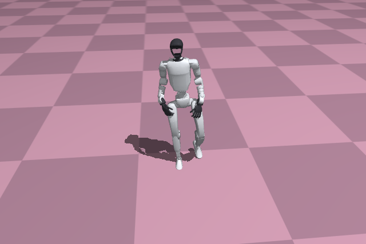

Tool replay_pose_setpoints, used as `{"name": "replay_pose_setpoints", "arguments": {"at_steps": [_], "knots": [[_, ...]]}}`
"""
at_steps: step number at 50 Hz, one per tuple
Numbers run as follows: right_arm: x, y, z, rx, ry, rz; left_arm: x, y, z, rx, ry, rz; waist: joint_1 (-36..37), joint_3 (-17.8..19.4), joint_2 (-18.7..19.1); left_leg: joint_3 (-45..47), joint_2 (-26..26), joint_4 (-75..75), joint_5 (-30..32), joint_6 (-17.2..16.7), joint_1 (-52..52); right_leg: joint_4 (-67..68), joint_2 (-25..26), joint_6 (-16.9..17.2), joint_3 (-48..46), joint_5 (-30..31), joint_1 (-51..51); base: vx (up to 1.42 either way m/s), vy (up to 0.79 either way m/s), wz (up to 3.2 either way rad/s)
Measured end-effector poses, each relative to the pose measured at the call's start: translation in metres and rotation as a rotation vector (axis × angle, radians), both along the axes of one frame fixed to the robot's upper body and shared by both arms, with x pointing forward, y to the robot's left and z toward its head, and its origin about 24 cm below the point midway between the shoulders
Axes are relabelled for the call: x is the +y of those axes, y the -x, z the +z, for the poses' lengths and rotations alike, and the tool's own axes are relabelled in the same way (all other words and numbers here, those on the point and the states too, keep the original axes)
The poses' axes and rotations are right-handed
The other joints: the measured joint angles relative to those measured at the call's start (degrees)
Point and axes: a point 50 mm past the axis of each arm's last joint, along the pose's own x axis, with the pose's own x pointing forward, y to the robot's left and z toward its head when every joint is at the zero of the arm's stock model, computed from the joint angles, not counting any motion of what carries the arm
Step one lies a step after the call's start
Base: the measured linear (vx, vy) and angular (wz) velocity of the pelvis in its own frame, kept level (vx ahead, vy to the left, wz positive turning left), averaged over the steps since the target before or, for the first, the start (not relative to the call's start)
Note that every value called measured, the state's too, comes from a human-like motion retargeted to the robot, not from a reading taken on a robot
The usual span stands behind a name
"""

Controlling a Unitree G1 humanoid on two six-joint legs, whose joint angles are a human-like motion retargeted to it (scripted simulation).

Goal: Walk run

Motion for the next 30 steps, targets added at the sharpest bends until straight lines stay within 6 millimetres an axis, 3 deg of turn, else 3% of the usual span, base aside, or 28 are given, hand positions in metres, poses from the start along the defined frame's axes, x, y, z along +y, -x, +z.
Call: {"name": "replay_pose_setpoints", "arguments": {"at_steps": [3, 10, 13, 17, 19, 21, 24, 27, 30], "knots": [[0.0, 0.007, -0.002, 0.02, -0.001, 0.007, -0.002, -0.004, 0.003, -0.051, 0.018, 0.034, 3.16, 0.75, -1.27, 2.88, -0.57, -8.64, -5.4, 2.24, -4.11, -0.88, 1.43, -0.89, 1.26, -1.22, 2.7, 0.65, -0.29, -1.02], [0.007, 0.014, -0.007, 0.077, -0.012, -0.014, -0.006, -0.007, 0.002, -0.005, 0.046, 0.055, 5.27, 1.81, 0.54, 5.76, -3.21, -35.31, -8.56, 5.61, -9.16, -1.75, 7.27, -3.18, 2.17, -5.43, 8.68, 0.56, -0.17, -0.35], [0.009, 0.014, -0.008, 0.072, -0.007, -0.007, -0.003, -0.006, 0.001, -0.003, 0.043, 0.074, 5.57, 1.26, -0.43, 7.79, -5.73, -44.0, -12.66, 4.7, -10.71, -1.28, 7.9, -3.88, 2.48, -7.04, 10.66, 0.72, -0.18, -0.24], [0.011, 0.015, -0.009, 0.069, 0.01, 0.038, -0.002, -0.007, 0.001, 0.009, 0.06, 0.112, 6.64, 0.49, -1.63, 9.21, -7.04, -48.44, -13.99, 6.23, -9.87, 0.5, 8.84, -4.6, 3.25, -8.06, 12.96, 0.68, -0.14, -0.38], [0.01, 0.018, -0.01, 0.081, 0.023, 0.064, -0.004, -0.009, 0.001, 0.022, 0.083, 0.127, 8.16, -0.28, -3.0, 10.34, -6.78, -46.06, -12.62, 9.81, -8.9, 1.55, 8.29, -3.63, 3.57, -6.95, 14.2, 0.87, -0.11, -0.72], [0.011, 0.022, -0.013, 0.106, 0.03, 0.069, -0.003, -0.011, 0.001, 0.03, 0.09, 0.137, 9.62, -1.27, -4.36, 8.73, -7.85, -45.38, -9.05, 12.72, -8.06, 2.83, 7.36, -1.35, 3.23, -3.83, 15.5, 0.77, -0.1, -0.7], [0.015, 0.028, -0.016, 0.143, 0.013, 0.025, 0.001, -0.014, 0.001, 0.035, 0.074, 0.163, 10.8, -2.72, -5.93, 5.07, -9.03, -44.85, -5.32, 13.52, -6.11, 6.72, 5.51, 4.92, 2.11, 6.26, 16.5, 1.0, -0.06, -0.53], [0.022, 0.026, -0.017, 0.143, -0.022, -0.043, 0.008, -0.015, 0.001, 0.056, 0.043, 0.148, 9.93, -2.89, -5.48, 1.84, -8.8, -41.8, -8.7, 14.34, -4.4, 15.64, 5.95, 14.05, 2.76, 21.1, 14.85, 0.86, -0.04, 0.03], [0.023, 0.016, -0.013, 0.082, -0.027, -0.046, 0.017, -0.019, 0.002, 0.061, -0.012, 0.089, 8.93, -2.1, -1.86, 0.63, -5.91, -40.4, -12.88, 14.85, -0.63, 31.45, 11.41, 20.28, 3.82, 29.77, 8.22, 0.81, -0.03, 0.01]]}}
